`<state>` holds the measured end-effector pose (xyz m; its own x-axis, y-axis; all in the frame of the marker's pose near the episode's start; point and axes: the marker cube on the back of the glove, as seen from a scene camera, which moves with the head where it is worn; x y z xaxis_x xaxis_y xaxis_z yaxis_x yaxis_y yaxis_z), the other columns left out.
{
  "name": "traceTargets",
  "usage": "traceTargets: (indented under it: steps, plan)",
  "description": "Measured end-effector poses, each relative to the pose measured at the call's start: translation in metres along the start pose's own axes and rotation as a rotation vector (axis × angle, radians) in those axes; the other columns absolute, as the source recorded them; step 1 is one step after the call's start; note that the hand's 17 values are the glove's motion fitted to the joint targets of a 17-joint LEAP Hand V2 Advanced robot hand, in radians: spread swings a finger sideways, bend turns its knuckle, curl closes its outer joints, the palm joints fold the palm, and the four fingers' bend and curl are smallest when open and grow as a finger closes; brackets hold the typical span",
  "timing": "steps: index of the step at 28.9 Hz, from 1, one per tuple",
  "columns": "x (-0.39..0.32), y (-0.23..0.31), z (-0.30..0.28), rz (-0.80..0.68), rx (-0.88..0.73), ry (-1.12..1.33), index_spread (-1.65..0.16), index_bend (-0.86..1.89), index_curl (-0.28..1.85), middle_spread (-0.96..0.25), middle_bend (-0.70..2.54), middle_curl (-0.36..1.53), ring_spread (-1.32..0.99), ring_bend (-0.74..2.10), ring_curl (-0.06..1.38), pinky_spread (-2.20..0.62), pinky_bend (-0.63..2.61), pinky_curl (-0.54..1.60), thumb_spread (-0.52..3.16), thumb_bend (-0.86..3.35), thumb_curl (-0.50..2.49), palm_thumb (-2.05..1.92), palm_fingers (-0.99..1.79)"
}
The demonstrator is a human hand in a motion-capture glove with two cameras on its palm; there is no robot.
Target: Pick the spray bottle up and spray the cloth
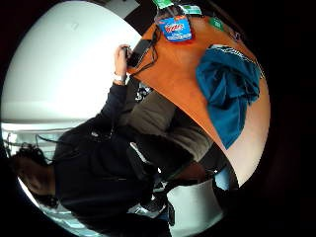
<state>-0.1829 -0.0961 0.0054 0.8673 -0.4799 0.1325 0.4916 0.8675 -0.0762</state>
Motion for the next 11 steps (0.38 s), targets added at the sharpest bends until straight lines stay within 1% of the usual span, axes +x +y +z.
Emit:
traceTargets:
  steps: [3,11]
  plan:
    - [-0.005,0.009,-0.002,-0.014,0.001,0.012,-0.36,0.12,0.26,-0.07,0.19,0.35,-0.05,0.40,0.34,0.24,0.46,0.36,0.91,-0.04,0.30,0.30,0.40]
    - [0.000,0.026,-0.004,0.008,0.000,0.031,-0.37,0.14,0.26,-0.08,0.19,0.34,-0.05,0.40,0.34,0.25,0.43,0.35,0.90,-0.03,0.30,0.29,0.41]
